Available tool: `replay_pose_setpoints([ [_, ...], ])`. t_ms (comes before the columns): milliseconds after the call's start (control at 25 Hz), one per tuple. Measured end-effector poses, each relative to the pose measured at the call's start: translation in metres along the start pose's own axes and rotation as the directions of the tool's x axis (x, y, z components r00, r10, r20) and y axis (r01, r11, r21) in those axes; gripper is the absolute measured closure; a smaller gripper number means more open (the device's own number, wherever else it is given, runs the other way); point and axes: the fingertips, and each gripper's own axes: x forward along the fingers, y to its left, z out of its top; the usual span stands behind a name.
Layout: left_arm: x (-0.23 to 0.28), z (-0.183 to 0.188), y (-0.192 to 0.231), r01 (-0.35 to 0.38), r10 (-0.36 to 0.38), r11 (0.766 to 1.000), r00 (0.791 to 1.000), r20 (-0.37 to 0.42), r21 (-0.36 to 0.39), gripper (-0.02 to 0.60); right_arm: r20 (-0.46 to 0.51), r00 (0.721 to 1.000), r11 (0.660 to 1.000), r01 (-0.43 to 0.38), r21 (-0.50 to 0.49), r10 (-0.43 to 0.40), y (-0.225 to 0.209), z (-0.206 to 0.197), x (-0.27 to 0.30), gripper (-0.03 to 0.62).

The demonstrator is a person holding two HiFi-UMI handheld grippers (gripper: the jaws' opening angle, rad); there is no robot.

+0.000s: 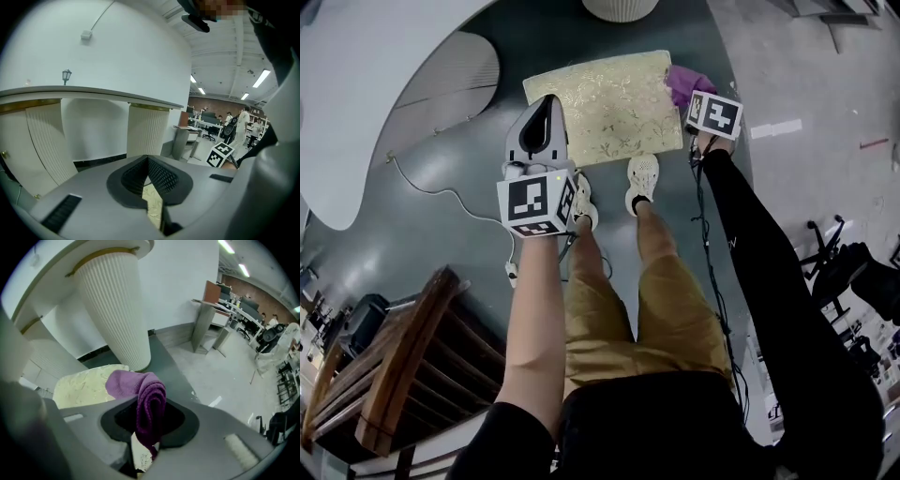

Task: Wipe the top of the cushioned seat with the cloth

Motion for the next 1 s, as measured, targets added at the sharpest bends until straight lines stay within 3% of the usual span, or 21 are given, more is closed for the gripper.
replay_pose_setpoints([
  [280, -0.011, -0.004, 0.000, -0.031, 0.031, 0.999, 0.999, 0.006, -0.021, 0.575, 0.047, 0.999, 1.000, -0.004, 0.024, 0.002, -0.026, -0.005, -0.012, 0.511],
  [480, -0.030, -0.009, 0.006, -0.025, 0.026, 0.999, 1.000, 0.016, -0.031, 0.575, 0.111, 0.990, 0.995, -0.089, 0.041, 0.084, -0.008, -0.019, -0.032, 0.511],
  [760, -0.060, -0.012, 0.034, -0.043, 0.044, 0.999, 0.998, 0.038, -0.012, 0.575, 0.170, 0.977, 0.992, -0.122, -0.038, 0.127, 0.053, -0.033, -0.059, 0.511],
  [1000, -0.088, -0.017, 0.068, -0.034, 0.034, 0.999, 0.999, 0.041, -0.003, 0.575, 0.191, 0.951, 0.968, -0.229, -0.098, 0.244, 0.159, -0.044, -0.070, 0.511],
])
